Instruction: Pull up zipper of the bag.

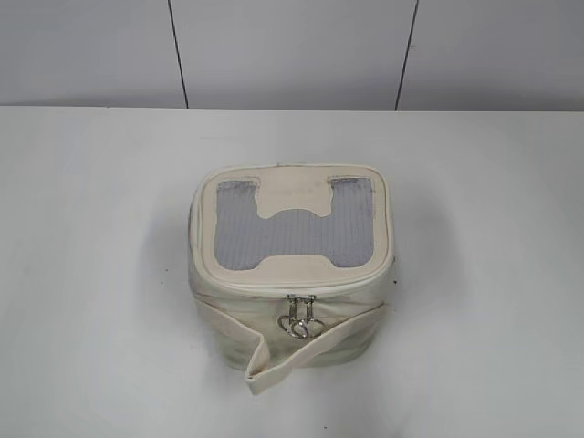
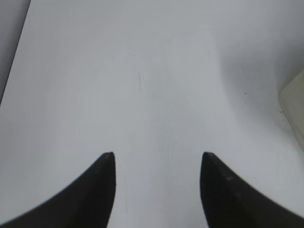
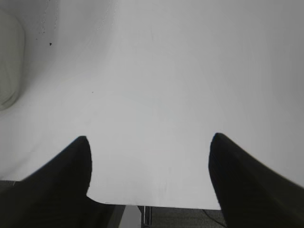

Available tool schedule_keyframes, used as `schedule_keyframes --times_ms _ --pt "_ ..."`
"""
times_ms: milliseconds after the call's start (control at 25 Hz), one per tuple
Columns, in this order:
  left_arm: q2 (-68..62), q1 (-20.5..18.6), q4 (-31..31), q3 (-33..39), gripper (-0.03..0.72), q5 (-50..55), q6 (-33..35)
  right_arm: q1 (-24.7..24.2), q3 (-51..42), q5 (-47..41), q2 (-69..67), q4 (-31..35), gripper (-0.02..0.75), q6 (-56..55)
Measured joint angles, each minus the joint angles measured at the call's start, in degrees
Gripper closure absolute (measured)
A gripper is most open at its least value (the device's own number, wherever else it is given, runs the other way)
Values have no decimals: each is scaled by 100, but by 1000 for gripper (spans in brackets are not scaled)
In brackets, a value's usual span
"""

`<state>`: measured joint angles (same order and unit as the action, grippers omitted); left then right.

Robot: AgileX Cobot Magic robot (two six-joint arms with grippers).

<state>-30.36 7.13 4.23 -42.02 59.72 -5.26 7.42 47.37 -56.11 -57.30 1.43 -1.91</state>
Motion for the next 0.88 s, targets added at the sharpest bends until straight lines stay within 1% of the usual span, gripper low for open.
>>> schedule_keyframes --times_ms 160,360,600,720,880 --pt "1059 0 -89 471 255 12 0 0 -651 -92 1422 -18 145 0" --pt "2003 0 -236 568 256 7 7 0 -1293 -268 3045 -29 146 43" --pt "2334 0 -372 587 256 -9 406 0 -1832 -388 4851 -12 146 635" --pt "2334 0 -423 735 256 -15 610 0 -1865 -388 5397 -6 146 809" --pt "2334 0 -506 1028 256 -8 843 0 -1865 -388 5623 106 146 878"
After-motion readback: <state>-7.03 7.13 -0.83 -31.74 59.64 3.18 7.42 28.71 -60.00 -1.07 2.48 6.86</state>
